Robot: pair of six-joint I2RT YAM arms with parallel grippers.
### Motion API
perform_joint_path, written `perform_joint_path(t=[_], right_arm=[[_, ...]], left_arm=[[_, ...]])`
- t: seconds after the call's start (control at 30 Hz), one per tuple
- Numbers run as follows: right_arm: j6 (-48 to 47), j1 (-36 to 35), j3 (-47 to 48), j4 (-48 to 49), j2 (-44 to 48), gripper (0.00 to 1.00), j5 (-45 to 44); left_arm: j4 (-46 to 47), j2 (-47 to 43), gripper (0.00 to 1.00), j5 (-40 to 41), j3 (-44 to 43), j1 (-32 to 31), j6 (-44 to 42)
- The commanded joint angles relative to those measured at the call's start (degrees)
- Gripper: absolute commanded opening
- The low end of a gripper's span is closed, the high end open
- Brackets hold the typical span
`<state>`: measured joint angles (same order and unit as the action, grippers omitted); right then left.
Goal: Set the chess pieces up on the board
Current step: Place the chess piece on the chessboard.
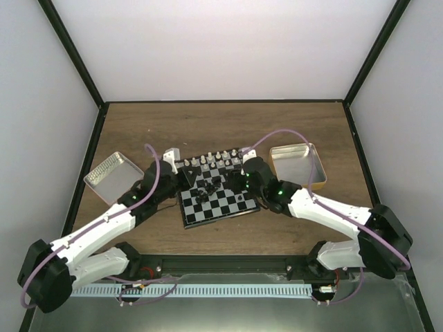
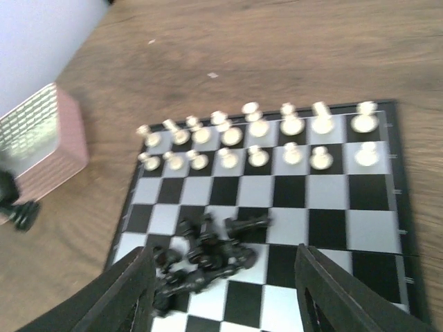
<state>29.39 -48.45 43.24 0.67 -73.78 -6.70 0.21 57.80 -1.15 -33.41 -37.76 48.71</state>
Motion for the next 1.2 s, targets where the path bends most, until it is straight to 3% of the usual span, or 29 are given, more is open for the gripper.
perform_joint_path(t=[0.0,0.23,0.5,0.77,1.17], right_arm=[[6.3,1.1,4.4,-9.0,1.1,0.59,-15.3],[16.0,7.1,1.4,-15.4,6.4,0.61,-21.6],[20.9,9.8,-2.0,-17.8,14.9,0.62,-27.3],[21.5,9.9,-4.1,-17.1,19.3,0.65,-28.6],[20.6,10.0,-4.3,-16.4,18.0,0.66,-27.0]], left_arm=[[-9.2,3.4,0.04,3.7,-4.0,-1.8,-11.7],[-13.9,15.0,0.04,11.7,-13.6,-12.1,-16.4],[-12.0,30.4,0.04,13.8,-20.6,-20.6,-19.2],[-11.9,39.7,0.04,16.3,-24.3,-23.9,-17.5],[-11.8,41.2,0.04,22.9,-23.1,-24.2,-13.6]])
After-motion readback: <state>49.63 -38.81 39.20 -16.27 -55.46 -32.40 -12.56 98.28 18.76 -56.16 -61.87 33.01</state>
